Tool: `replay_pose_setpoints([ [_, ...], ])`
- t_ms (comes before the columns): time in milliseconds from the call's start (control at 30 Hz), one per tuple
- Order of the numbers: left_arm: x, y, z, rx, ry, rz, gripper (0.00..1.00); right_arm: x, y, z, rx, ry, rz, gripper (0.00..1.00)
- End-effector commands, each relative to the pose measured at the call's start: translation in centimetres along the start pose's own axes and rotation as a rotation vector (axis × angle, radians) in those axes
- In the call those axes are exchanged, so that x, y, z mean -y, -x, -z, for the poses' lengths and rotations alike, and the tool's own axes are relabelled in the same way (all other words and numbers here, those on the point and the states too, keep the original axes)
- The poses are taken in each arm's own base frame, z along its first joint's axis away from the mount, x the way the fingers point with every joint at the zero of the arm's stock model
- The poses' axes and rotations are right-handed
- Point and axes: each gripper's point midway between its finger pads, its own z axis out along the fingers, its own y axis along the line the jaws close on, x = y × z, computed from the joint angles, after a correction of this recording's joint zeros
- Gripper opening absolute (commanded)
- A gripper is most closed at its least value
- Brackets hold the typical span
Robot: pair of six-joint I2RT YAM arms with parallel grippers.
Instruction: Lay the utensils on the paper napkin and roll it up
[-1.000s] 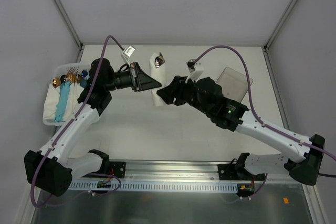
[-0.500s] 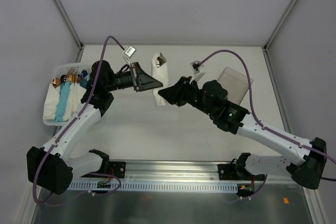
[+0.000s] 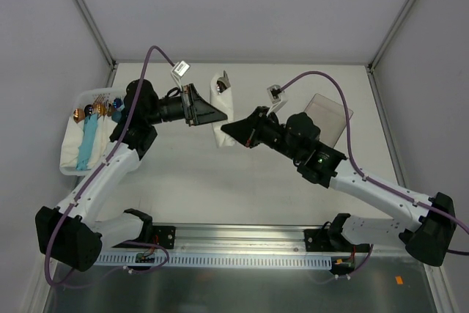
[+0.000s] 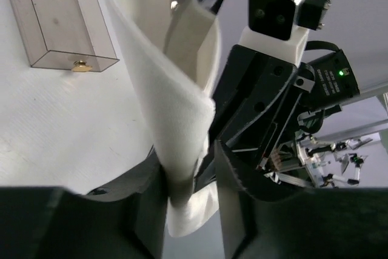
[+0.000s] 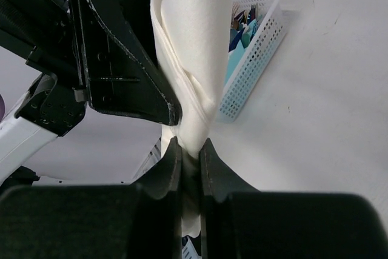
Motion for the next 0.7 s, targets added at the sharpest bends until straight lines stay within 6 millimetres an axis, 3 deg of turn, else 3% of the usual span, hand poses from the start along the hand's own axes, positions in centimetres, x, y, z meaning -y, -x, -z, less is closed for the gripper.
replay_pose_setpoints([
  [0, 4.3, 1.7, 0.8, 0.017, -0.056, -0.224, 0.35, -0.5, -0.9, 0.6, -0.032, 0.059, 0.034, 0.00],
  [33, 4.2, 1.3, 0.9, 0.002, -0.042, -0.223, 0.53, -0.6, -0.8, 0.8, -0.029, 0.069, 0.041, 0.00],
  [100, 4.5, 1.3, 1.5, 0.006, -0.030, -0.288, 0.64, -1.2, -0.6, 1.4, -0.025, 0.099, 0.057, 0.00],
  [200, 3.4, 1.0, 2.2, 0.004, 0.020, -0.311, 0.84, -2.0, -0.5, 1.9, -0.030, 0.135, 0.068, 0.00],
  [467, 1.8, -0.4, 3.0, -0.028, 0.031, -0.270, 0.86, -3.5, 0.1, 2.2, -0.005, 0.208, 0.050, 0.00],
  [667, 1.9, -1.8, 2.9, -0.076, -0.033, -0.189, 0.85, -4.5, -0.1, 1.6, -0.014, 0.269, 0.009, 0.00],
])
